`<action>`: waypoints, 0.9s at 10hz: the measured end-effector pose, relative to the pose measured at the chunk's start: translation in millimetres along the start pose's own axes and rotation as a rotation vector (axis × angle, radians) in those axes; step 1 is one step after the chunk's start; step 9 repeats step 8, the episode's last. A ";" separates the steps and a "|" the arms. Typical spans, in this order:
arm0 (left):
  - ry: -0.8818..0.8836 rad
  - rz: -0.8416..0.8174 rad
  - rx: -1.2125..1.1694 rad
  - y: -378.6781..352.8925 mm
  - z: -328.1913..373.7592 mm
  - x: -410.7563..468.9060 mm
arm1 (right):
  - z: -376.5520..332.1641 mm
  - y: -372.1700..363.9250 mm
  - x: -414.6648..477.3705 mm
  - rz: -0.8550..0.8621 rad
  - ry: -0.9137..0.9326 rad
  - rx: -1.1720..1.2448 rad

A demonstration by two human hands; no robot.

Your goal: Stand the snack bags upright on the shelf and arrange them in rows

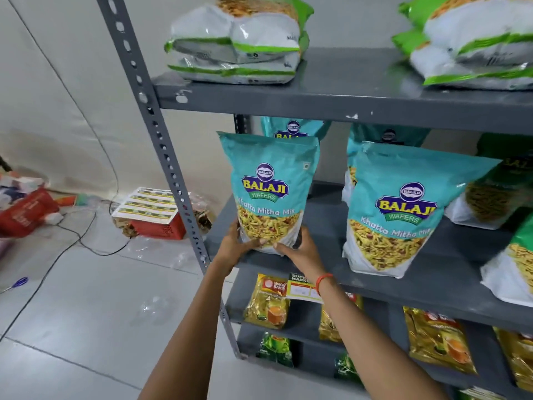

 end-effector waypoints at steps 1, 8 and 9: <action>-0.014 -0.004 0.009 -5.6 -1.4 1.7 | 3.2 5.9 -0.6 0.010 -0.004 0.002; 0.014 0.017 0.910 -59.4 85.4 -50.4 | -89.2 58.1 -48.2 -0.213 -0.071 -1.103; 0.014 0.017 0.910 -59.4 85.4 -50.4 | -89.2 58.1 -48.2 -0.213 -0.071 -1.103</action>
Point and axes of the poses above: each hand's wrist, its own x-axis towards the middle knuckle, its own y-axis out of the back of the hand, z = x × y, the point moved 10 cm from there along x, towards the middle knuckle, and after that the axes turned 7 degrees about -x, right-handed, at the moved point
